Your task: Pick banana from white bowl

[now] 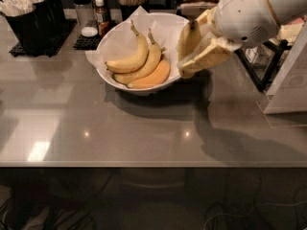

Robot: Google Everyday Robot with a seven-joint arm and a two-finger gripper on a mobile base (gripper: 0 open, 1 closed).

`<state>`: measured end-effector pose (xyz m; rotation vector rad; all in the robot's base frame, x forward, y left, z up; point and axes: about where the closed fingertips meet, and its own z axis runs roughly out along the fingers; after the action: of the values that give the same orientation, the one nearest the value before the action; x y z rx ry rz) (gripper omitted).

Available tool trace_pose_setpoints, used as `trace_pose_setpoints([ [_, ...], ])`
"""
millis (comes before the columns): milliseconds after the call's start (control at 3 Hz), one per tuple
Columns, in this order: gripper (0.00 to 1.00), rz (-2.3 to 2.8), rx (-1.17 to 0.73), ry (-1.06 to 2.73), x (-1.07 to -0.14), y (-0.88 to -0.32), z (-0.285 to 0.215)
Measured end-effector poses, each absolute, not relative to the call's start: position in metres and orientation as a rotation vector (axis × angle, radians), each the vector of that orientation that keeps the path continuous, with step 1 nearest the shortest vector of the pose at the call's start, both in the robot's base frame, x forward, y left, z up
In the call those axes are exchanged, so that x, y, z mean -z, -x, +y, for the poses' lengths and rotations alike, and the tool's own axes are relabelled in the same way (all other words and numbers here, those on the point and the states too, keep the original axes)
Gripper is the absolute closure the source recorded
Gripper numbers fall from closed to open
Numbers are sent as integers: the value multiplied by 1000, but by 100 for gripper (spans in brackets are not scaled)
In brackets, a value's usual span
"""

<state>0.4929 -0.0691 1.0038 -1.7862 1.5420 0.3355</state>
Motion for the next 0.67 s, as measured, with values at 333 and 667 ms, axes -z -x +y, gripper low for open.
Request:
trace_pose_setpoints([
  [333, 100, 1415, -406, 1688, -1000, -468, -75],
  [667, 100, 1357, -387, 1633, -1017, -452, -94],
])
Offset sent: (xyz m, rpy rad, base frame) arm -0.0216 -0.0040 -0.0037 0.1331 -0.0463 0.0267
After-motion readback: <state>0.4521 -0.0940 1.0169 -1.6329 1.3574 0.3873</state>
